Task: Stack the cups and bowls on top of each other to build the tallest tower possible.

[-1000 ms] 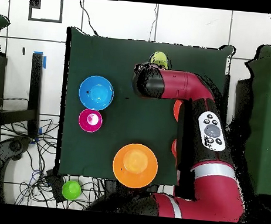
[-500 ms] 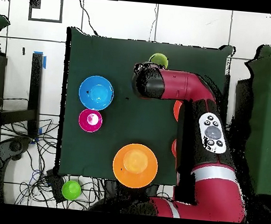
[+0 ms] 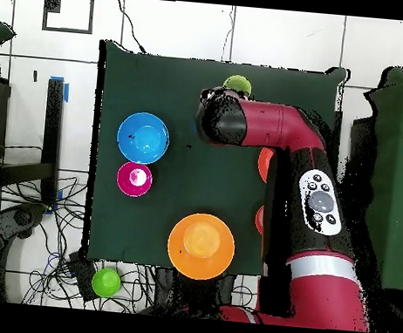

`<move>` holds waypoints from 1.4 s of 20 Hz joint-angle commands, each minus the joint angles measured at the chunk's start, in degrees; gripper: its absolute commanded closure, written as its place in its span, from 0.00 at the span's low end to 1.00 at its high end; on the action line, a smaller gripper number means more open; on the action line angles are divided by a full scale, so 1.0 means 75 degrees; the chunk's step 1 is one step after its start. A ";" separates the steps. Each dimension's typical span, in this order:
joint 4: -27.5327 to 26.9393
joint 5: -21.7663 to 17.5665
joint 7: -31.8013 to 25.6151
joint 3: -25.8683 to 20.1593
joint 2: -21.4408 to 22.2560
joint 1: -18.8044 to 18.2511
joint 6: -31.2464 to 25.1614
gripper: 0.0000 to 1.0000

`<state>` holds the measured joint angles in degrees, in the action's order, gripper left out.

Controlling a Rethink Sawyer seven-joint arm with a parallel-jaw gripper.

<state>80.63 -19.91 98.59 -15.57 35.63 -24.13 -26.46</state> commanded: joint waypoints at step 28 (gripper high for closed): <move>0.1454 0.0904 0.0563 -0.0083 0.0384 0.0647 -0.1382 0.00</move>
<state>85.87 -14.14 98.59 -15.56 38.90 -21.09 -28.53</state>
